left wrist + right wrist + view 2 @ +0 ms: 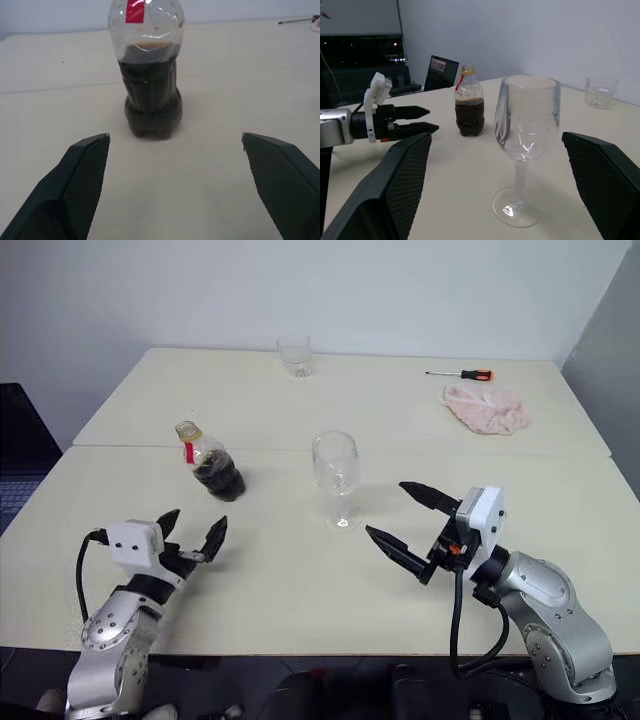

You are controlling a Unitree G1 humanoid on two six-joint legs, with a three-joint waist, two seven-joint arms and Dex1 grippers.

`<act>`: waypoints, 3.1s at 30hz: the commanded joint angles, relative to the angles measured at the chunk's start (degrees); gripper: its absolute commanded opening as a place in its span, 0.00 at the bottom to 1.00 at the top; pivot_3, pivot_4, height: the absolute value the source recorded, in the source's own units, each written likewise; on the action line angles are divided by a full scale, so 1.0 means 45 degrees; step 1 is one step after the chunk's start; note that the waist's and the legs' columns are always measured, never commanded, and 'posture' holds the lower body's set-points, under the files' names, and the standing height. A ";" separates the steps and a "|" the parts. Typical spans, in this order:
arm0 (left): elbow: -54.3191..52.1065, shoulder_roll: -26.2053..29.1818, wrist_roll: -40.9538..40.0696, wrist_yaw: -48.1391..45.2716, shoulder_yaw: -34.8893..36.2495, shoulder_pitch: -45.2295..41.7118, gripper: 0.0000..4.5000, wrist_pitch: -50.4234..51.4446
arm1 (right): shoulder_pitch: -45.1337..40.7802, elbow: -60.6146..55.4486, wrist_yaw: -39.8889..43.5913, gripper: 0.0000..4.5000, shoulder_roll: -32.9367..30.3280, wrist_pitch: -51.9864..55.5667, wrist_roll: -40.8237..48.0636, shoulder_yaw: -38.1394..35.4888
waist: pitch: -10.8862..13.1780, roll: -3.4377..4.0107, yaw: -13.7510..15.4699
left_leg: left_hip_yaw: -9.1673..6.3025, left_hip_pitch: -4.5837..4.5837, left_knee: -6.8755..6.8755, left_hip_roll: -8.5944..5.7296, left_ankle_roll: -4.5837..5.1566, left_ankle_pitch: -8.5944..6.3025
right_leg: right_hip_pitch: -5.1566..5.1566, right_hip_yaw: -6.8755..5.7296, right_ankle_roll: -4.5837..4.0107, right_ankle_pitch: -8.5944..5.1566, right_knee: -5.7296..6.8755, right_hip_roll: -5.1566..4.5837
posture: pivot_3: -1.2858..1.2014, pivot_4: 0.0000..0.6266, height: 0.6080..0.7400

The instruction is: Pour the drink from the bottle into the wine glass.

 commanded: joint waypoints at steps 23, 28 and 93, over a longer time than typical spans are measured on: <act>0.4648 0.0580 0.0641 -0.0757 -0.0296 -0.4521 1.00 -0.1867 | -0.0163 -0.0690 -0.0733 0.99 0.0132 0.0147 0.0127 0.0417 | -0.0002 -0.0003 -0.0002 | 0.0002 0.0000 0.0004 -0.0005 -0.0001 0.0001 | 0.0001 -0.0013 0.0010 0.0009 0.0007 0.0000 | 0.52 0.24 1.00; 0.6093 0.0598 0.0767 -0.1082 -0.0425 -0.5488 1.00 -0.2414 | -0.0068 -0.0692 -0.0832 0.99 0.0089 0.0198 0.0134 0.0408 | -0.0002 -0.0004 -0.0001 | 0.0003 -0.0004 0.0015 -0.0008 0.0000 0.0001 | 0.0002 -0.0019 0.0013 0.0011 0.0010 0.0002 | 0.52 0.24 1.00; 1.1571 0.1376 0.1665 -0.3062 -0.1336 -0.9513 0.23 -0.4930 | -0.0346 -0.0939 -0.1012 1.00 0.0419 0.0054 0.0032 0.0347 | -0.0001 -0.0010 -0.0012 | -0.0003 -0.0031 0.0032 -0.0018 -0.0001 0.0001 | -0.0013 -0.0033 0.0027 0.0021 0.0020 0.0003 | 0.52 0.24 1.00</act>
